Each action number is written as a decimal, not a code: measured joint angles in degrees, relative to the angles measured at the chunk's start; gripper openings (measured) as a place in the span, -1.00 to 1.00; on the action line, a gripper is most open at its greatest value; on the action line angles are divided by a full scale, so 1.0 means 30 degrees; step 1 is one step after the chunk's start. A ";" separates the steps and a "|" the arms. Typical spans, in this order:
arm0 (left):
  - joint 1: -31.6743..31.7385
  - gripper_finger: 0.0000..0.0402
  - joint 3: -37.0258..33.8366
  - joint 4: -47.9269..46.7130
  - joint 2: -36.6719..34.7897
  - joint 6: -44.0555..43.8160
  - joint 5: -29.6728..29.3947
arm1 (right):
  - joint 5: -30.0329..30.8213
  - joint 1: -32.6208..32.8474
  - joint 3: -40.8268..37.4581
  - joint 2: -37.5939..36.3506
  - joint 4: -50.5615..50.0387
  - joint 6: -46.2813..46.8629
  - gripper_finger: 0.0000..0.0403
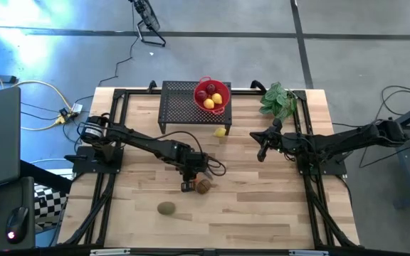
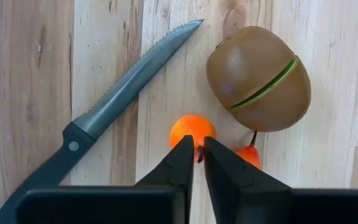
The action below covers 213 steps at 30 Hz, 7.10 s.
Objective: Pick & Place Fruit
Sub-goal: Put the top pear into the colander on the shelf, then put the right kiwi into the colander on the shelf
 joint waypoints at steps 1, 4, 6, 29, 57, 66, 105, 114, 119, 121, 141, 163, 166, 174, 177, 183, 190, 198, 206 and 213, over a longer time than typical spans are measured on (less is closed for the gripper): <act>0.0000 -0.88 0.0000 -0.0003 0.0000 0.0000 0.0001 | 0.0000 0.0000 0.0000 0.0000 -0.0007 0.0005 -0.99; 0.0000 -0.96 0.0000 -0.0007 0.0000 0.0000 0.0190 | 0.0000 0.0000 0.0000 0.0000 -0.0015 0.0004 -0.99; -0.0006 -0.98 0.0000 -0.0015 0.0000 0.0000 0.0328 | 0.0000 0.0000 0.0000 0.0000 -0.0022 -0.0001 -0.99; 0.0134 -1.00 0.4777 -0.6384 0.0000 0.1764 -0.3117 | 0.0000 0.0000 0.0000 0.0000 -0.0146 -0.0008 -0.99; 0.7899 -1.00 1.5715 -0.6409 -0.0015 0.5370 -0.7382 | 0.0000 0.0000 0.0000 0.0007 -0.0160 -0.0005 -0.98; 1.0051 -1.00 1.5669 -0.3615 0.0261 0.4414 -0.4490 | 0.0000 0.0000 0.0000 0.0007 -0.0160 -0.0008 -0.98; 1.0258 -1.00 1.5584 -0.4959 0.3730 0.2987 -0.6876 | 0.0073 0.0000 -0.0015 0.0007 -0.0583 -0.0139 -0.98; 1.0258 -0.72 1.5584 -0.4903 0.3730 0.2987 -0.6927 | 0.0073 -0.0001 -0.0015 0.0007 -0.0582 -0.0139 -0.99; 1.0258 -0.46 1.5584 -0.4212 0.3730 0.3018 -0.6927 | 0.0073 0.0000 -0.0015 0.0007 -0.0581 -0.0139 -0.99; 1.0258 -0.40 1.5660 -0.3893 0.3730 0.3089 -0.6927 | 0.0073 0.0000 -0.0015 0.0007 -0.0583 -0.0143 -0.99; 0.9119 -0.51 1.8221 -0.4624 0.3614 0.4372 -0.6198 | 0.0073 -0.0007 -0.0007 0.0007 -0.0576 -0.0503 -0.99; 0.3209 -0.99 1.8236 -0.8537 0.2798 0.4911 -0.6256 | -0.0543 0.0015 0.0006 0.0007 -0.1563 0.0134 -0.98; 0.2142 -1.00 1.8111 -0.8916 0.2798 0.4408 -0.6264 | -0.0862 0.0015 0.0007 0.0007 -0.2183 0.0714 -0.98; -0.0661 -1.00 1.7996 -1.1287 0.2825 0.1808 -0.6458 | -0.1433 0.0015 0.0007 0.0007 -0.2667 0.1542 -0.98; -0.1571 -1.00 1.7650 -1.1593 0.2820 0.0450 -0.6712 | -0.2008 0.0022 0.0007 0.0007 -0.2565 0.1580 -0.98; -0.3027 -1.00 1.6616 -1.1565 0.2827 -0.1970 -0.6606 | -0.2477 0.0022 0.0007 0.0007 -0.2565 0.1559 -0.98; -0.3748 -1.00 1.3924 -1.1564 0.2834 -0.7135 -0.6548 | -0.2470 0.0022 0.0007 0.0007 -0.2565 0.1529 -0.98; -0.3876 -1.00 1.1322 -0.9380 0.2841 -1.2896 -0.6315 | -0.2463 0.0015 0.0007 0.0007 -0.2565 0.1522 -0.98; -0.3869 -1.00 1.0171 -0.8276 0.2849 -1.4601 -0.5937 | -0.2463 0.0022 0.0007 0.0007 -0.2565 0.1521 -0.98; -0.3854 -0.87 1.0171 -0.8284 0.2849 -1.4624 -0.5275 | -0.2455 0.0015 0.0007 0.0007 -0.2565 0.1515 -0.98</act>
